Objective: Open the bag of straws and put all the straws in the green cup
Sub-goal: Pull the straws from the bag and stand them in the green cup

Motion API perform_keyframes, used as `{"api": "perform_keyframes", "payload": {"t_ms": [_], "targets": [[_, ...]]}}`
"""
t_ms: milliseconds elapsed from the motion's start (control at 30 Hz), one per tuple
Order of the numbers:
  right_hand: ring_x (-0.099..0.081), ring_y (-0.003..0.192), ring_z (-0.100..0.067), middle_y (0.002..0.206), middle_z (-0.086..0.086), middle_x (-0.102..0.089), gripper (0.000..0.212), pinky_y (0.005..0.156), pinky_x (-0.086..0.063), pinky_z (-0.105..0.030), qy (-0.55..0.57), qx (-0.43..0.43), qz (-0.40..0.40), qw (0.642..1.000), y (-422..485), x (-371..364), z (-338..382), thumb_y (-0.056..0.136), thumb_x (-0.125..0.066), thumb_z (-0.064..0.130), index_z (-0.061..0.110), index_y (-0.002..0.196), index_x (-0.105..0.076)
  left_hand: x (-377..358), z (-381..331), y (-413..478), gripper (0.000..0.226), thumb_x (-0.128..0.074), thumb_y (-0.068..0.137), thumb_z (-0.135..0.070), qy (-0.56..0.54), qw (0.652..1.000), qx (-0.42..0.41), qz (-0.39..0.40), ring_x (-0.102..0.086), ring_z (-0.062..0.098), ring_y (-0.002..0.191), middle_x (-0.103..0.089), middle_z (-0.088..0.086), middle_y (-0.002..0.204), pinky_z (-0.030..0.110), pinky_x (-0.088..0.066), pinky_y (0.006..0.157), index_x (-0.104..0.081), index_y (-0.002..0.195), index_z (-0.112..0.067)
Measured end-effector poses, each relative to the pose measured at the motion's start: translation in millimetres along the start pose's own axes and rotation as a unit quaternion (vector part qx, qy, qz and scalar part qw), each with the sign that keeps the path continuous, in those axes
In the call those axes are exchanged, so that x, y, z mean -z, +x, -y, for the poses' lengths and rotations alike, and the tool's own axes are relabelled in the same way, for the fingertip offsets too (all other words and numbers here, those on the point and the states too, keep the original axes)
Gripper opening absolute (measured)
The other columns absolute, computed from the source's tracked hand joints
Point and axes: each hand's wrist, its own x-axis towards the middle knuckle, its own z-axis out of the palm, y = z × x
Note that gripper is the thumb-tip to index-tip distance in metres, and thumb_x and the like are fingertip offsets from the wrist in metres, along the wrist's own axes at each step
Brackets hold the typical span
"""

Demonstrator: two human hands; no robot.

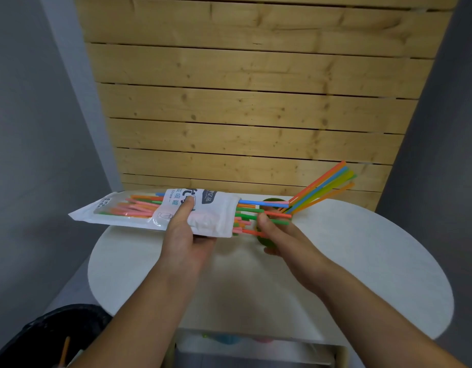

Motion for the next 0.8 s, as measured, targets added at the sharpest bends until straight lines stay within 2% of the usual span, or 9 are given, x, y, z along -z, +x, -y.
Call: {"api": "perform_keyframes", "payload": {"t_ms": [133,200,300,400,467,533,600,700,800], "targets": [[-0.063,0.114,-0.006,0.125,0.012,-0.065,0.048,0.107,-0.046,-0.035,0.033,0.04,-0.084,0.995,7,-19,6,0.094,-0.048,0.057,0.048,0.141,-0.044,1,8,-2,0.045,-0.067,0.096,-0.019,0.002,1.0,0.014,0.002,-0.073,0.03,0.111,-0.073,0.015,0.127,0.051,-0.063,0.077,-0.055,0.14,-0.017],[-0.06,0.121,-0.012,0.135,0.007,-0.059,0.042,0.108,-0.047,-0.039,0.055,0.042,-0.131,0.989,11,-24,9,0.097,-0.042,0.056,0.051,0.138,-0.046,2,10,0,0.048,-0.068,0.096,-0.019,0.001,1.0,0.019,0.007,-0.072,0.032,0.113,-0.073,0.015,0.127,0.054,-0.063,0.078,-0.054,0.142,-0.017],[-0.064,0.114,-0.016,0.124,0.005,-0.065,0.027,0.101,-0.053,-0.045,0.085,0.043,-0.19,0.977,12,-27,15,0.098,-0.043,0.054,0.046,0.11,-0.066,3,11,2,0.047,-0.068,0.096,-0.017,0.004,1.0,0.012,0.002,-0.073,0.031,0.111,-0.074,0.013,0.126,0.054,-0.063,0.078,-0.053,0.141,-0.019],[-0.071,0.098,-0.017,0.104,0.001,-0.073,0.028,0.09,-0.058,-0.045,0.097,0.052,-0.232,0.966,13,-26,18,0.099,-0.046,0.049,0.037,0.091,-0.071,3,11,2,0.044,-0.068,0.096,-0.016,0.001,1.0,0.015,-0.008,-0.074,0.029,0.108,-0.074,0.013,0.124,0.054,-0.063,0.078,-0.054,0.137,-0.018],[-0.073,0.088,-0.012,0.094,0.0,-0.073,0.029,0.079,-0.061,-0.034,0.099,0.063,-0.25,0.961,14,-22,19,0.1,-0.046,0.044,0.031,0.089,-0.07,5,10,3,0.044,-0.068,0.096,-0.016,-0.003,1.0,0.017,-0.009,-0.073,0.029,0.111,-0.073,0.013,0.126,0.055,-0.061,0.082,-0.055,0.138,-0.017],[-0.069,0.07,0.001,0.082,0.005,-0.07,0.031,0.059,-0.054,-0.015,0.098,0.075,-0.261,0.958,11,-17,22,0.101,-0.046,0.041,0.028,0.087,-0.07,8,9,7,0.047,-0.068,0.096,-0.016,-0.013,1.0,0.017,-0.006,-0.072,0.03,0.114,-0.073,0.013,0.128,0.058,-0.058,0.088,-0.054,0.141,-0.017],[-0.062,0.06,-0.002,0.072,0.007,-0.063,0.032,0.049,-0.046,-0.011,0.081,0.073,-0.269,0.957,8,-12,25,0.102,-0.046,0.04,0.027,0.086,-0.07,10,8,9,0.05,-0.069,0.095,-0.016,-0.021,1.0,0.016,-0.007,-0.072,0.031,0.114,-0.073,0.012,0.128,0.059,-0.058,0.089,-0.053,0.142,-0.018],[-0.063,0.073,-0.008,0.078,0.004,-0.066,0.032,0.059,-0.047,-0.017,0.06,0.066,-0.267,0.959,6,-6,28,0.102,-0.045,0.042,0.027,0.088,-0.07,9,8,9,0.048,-0.069,0.095,-0.015,-0.03,0.999,0.017,-0.017,-0.072,0.031,0.112,-0.073,0.013,0.127,0.059,-0.059,0.083,-0.054,0.14,-0.019],[-0.066,0.08,-0.007,0.086,0.005,-0.07,0.03,0.061,-0.046,-0.015,0.039,0.071,-0.275,0.958,4,-1,32,0.101,-0.045,0.043,0.029,0.089,-0.068,8,7,8,0.043,-0.07,0.095,-0.014,-0.034,0.999,0.018,-0.031,-0.073,0.031,0.111,-0.073,0.013,0.127,0.058,-0.06,0.079,-0.054,0.135,-0.02]]}}
